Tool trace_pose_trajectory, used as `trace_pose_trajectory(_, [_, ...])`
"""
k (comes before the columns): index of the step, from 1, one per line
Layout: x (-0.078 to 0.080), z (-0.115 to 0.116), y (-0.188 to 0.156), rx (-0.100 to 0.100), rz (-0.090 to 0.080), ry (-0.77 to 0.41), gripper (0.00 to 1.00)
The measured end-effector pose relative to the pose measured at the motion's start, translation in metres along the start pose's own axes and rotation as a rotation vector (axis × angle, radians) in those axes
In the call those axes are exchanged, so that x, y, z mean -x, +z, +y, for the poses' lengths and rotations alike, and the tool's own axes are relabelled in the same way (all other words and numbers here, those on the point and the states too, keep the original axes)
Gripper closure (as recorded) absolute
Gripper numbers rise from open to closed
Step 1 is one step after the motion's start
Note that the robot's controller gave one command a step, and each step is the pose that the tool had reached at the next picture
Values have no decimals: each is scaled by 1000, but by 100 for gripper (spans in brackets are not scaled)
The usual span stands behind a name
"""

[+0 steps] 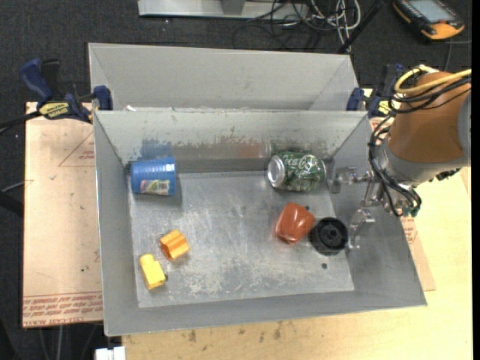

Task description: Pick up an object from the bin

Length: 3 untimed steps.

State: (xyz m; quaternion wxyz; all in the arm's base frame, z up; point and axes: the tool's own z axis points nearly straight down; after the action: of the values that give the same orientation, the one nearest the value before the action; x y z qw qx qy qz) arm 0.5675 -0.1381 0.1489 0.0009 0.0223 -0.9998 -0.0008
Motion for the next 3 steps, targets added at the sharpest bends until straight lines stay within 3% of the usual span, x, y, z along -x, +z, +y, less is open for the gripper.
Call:
trace_pose_trajectory(1, [-1,-10,2,-1,-5,24,0])
trace_pose_trajectory(2, [-3,-15,70,-2,-8,63,0])
trace_pose_trajectory(3, [-1,-15,91,0,4,220,100])
